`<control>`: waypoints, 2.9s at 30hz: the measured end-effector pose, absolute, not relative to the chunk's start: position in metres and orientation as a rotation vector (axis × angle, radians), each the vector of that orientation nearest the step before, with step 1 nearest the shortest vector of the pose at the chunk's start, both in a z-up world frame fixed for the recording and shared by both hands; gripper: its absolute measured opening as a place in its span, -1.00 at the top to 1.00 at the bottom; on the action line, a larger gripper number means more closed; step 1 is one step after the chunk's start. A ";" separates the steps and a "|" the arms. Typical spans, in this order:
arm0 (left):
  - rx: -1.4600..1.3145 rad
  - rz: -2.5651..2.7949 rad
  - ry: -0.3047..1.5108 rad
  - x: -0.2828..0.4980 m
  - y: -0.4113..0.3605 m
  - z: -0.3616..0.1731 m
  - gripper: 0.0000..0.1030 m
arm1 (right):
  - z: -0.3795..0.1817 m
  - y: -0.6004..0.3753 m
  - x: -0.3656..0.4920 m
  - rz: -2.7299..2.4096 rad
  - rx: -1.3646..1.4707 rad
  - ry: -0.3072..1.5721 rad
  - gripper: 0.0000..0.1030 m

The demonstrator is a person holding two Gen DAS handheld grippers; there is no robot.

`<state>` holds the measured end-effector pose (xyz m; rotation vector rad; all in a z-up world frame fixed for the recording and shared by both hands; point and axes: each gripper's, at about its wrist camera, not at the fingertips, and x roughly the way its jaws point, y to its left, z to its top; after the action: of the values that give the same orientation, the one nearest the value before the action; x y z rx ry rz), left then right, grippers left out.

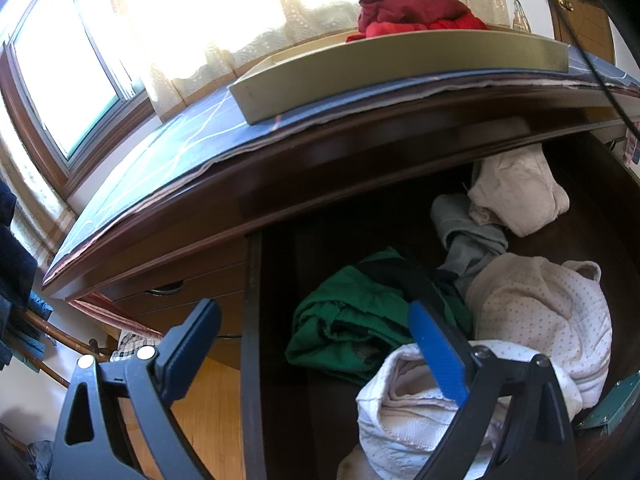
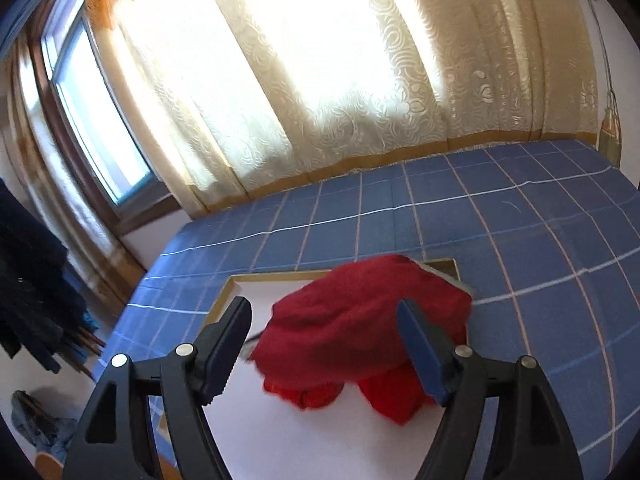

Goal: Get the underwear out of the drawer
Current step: 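Open the right gripper to release the dark red garment in the tray, then lower the right tool into the drawer toward the white dotted garment, then close the right gripper on the white dotted garment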

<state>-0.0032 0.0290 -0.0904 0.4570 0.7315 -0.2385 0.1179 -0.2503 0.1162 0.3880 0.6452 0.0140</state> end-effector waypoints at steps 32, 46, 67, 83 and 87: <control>0.475 -0.236 0.719 -0.005 0.028 -0.091 -0.87 | -0.001 -0.195 -0.106 0.104 0.301 0.800 -0.49; 0.476 -0.236 0.718 -0.005 0.028 -0.091 -0.87 | -0.075 -0.166 -0.093 0.246 0.526 1.111 -0.49; 0.483 -0.236 0.712 -0.006 0.028 -0.090 -0.87 | -0.144 -0.125 -0.055 0.206 0.682 1.358 -0.49; 0.490 -0.235 0.709 -0.007 0.027 -0.092 -0.87 | -0.098 -0.126 -0.079 0.219 0.503 1.141 0.59; 0.490 -0.235 0.708 -0.007 0.027 -0.092 -0.87 | -0.081 -0.148 -0.091 0.189 0.510 1.081 0.60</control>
<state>-0.0071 0.0268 -0.0920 0.4898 0.7085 -0.2352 -0.0909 -0.1475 -0.0815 0.5102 1.0811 0.1888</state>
